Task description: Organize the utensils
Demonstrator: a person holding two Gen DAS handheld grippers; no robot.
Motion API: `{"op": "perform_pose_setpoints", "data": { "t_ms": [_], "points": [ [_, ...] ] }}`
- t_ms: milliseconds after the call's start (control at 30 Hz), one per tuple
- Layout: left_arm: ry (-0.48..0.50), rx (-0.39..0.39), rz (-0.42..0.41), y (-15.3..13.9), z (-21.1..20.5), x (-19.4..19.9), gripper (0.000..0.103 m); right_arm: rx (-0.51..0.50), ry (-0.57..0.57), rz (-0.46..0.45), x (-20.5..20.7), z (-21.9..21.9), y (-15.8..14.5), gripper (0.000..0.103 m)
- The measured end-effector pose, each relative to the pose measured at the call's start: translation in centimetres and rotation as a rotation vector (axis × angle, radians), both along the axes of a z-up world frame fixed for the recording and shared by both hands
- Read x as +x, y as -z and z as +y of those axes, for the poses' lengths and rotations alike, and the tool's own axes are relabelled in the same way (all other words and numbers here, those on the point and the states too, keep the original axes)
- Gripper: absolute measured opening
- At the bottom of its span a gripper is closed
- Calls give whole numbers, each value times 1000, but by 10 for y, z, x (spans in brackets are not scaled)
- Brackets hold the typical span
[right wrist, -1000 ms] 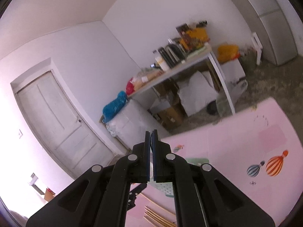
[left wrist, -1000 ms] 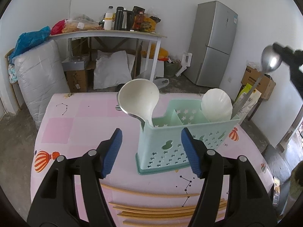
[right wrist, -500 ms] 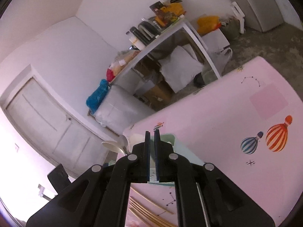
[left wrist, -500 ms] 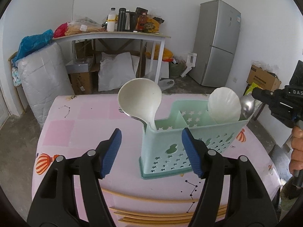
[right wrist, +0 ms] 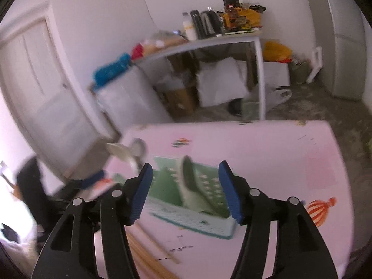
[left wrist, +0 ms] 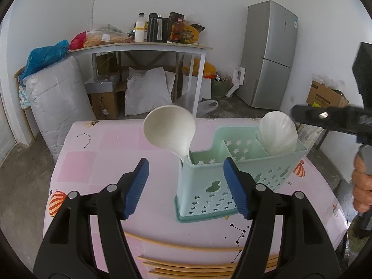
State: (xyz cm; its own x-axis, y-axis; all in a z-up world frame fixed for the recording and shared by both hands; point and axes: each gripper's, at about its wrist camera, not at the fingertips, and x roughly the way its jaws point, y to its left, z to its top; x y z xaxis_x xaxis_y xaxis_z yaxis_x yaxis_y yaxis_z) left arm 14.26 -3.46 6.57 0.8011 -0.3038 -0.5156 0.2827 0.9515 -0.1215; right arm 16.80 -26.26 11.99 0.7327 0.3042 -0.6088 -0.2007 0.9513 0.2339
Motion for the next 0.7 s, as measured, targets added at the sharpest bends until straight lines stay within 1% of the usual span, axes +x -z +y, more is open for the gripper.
{"op": "perform_pose_setpoints", "data": {
  "t_ms": [67,100,133,233,333,467,600,700],
  "points": [
    [-1,-1,1,1,0,0,63,-30,61,2,4,-6,1,58],
    [-2,-1,2,1,1,0,63,-12,101,5,5,-15,2,57],
    [-1,-1,3,1,1,0,63,5,125,4,4,-21,3,52],
    [-2,2,3,1,4,1,63,76,220,19,1,-48,11,43],
    [-8,5,3,2,4,1,64,107,288,28,-5,-64,20,41],
    [-16,9,8,2,6,0,64,152,320,28,-12,-75,28,41],
    [-12,5,-1,0,7,-2,64,198,318,-12,-32,-81,24,41],
    [-3,5,-23,-2,9,-9,65,221,324,-34,-50,-86,22,42]
  ]
}}
